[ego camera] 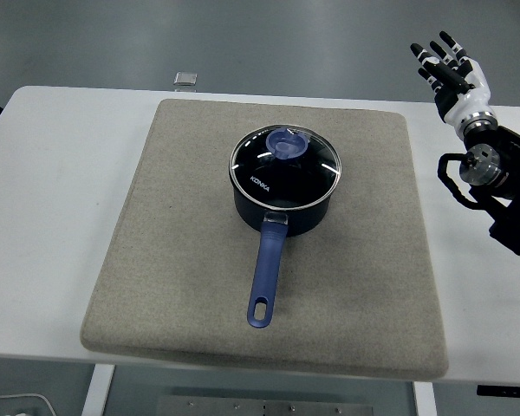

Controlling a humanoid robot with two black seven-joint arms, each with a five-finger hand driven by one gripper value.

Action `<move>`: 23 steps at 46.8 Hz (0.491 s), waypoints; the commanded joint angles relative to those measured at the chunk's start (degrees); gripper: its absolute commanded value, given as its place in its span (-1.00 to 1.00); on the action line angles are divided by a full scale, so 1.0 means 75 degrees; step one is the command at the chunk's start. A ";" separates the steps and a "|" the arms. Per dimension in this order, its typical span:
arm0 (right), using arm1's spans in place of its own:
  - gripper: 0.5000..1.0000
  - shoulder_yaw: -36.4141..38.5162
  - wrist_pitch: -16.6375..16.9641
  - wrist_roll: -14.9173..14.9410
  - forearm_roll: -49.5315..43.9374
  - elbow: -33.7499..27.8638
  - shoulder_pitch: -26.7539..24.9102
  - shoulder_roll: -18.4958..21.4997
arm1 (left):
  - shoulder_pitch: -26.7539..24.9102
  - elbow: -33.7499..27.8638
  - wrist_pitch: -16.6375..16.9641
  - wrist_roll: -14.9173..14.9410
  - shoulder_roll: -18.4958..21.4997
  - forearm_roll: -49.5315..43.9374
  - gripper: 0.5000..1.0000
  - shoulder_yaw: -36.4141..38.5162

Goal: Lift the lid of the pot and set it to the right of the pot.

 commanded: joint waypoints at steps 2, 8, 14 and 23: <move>0.62 0.0004 0.0000 0.0004 0.0001 0.0000 -0.0011 0.0000 | 0.0003 0.0000 0.0002 0.0000 0.0000 -0.0001 1.00 0.0000; 0.62 0.0004 0.0000 0.0004 0.0001 0.0000 -0.0011 0.0000 | 0.0003 0.0000 0.0002 0.0000 0.0000 -0.0001 1.00 0.0023; 0.62 0.0004 0.0000 0.0004 0.0001 0.0000 0.0000 0.0000 | 0.0003 -0.0046 -0.0010 0.0000 0.0000 -0.0001 1.00 0.0023; 0.62 0.0016 0.0000 0.0004 0.0013 0.0000 0.0000 0.0000 | 0.0003 -0.0023 -0.0010 0.0000 0.0000 -0.0001 1.00 0.0023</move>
